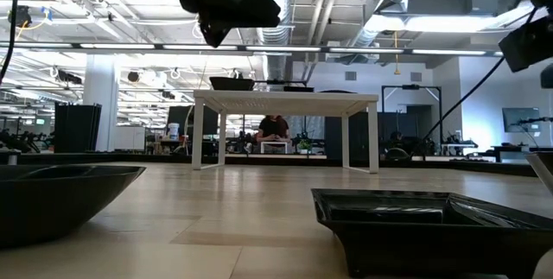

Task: Pick & Place Mini shaped plates
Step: Stack the distorted square plate on top of the other distorted square plates on the shelf

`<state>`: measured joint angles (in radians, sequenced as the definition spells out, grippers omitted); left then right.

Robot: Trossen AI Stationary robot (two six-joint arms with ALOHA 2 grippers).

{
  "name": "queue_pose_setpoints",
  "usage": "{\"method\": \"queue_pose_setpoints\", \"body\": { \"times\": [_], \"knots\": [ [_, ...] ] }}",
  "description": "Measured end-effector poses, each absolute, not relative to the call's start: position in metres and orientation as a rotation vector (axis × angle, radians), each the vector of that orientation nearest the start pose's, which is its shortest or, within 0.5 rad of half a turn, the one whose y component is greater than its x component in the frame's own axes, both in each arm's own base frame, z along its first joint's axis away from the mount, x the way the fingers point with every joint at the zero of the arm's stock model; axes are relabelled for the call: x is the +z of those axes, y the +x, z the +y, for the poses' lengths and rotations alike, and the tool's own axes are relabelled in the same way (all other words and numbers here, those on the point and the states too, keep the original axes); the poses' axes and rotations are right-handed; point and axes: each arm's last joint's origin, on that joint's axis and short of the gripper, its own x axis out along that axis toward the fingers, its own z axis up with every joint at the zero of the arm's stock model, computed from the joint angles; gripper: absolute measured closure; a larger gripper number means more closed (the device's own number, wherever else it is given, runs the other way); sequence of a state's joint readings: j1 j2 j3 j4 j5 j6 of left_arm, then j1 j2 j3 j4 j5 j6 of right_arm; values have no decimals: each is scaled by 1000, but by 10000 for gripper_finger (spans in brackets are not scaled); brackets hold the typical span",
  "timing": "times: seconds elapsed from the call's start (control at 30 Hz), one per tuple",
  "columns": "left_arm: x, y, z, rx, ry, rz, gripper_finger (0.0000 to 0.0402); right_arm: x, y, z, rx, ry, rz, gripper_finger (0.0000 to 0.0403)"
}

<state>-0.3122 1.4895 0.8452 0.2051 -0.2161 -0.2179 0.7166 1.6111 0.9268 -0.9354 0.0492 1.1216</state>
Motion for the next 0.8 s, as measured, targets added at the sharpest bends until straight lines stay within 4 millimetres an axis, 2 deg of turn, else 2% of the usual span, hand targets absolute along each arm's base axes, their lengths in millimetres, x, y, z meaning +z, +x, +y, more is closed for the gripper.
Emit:
{"method": "queue_pose_setpoints", "body": {
  "times": [0.27,0.47,0.67,0.8],
  "knots": [
    [228,304,-92,-50,-101,419,325,150,196,160,-388,170,1603,344],
    [229,305,-92,-51,-103,410,325,150,196,162,-286,128,1643,396],
    [230,305,-92,-59,-79,398,325,170,205,172,-139,83,1587,399],
    [231,306,-94,-143,60,380,325,192,217,182,66,-185,1421,398]
  ]
}}
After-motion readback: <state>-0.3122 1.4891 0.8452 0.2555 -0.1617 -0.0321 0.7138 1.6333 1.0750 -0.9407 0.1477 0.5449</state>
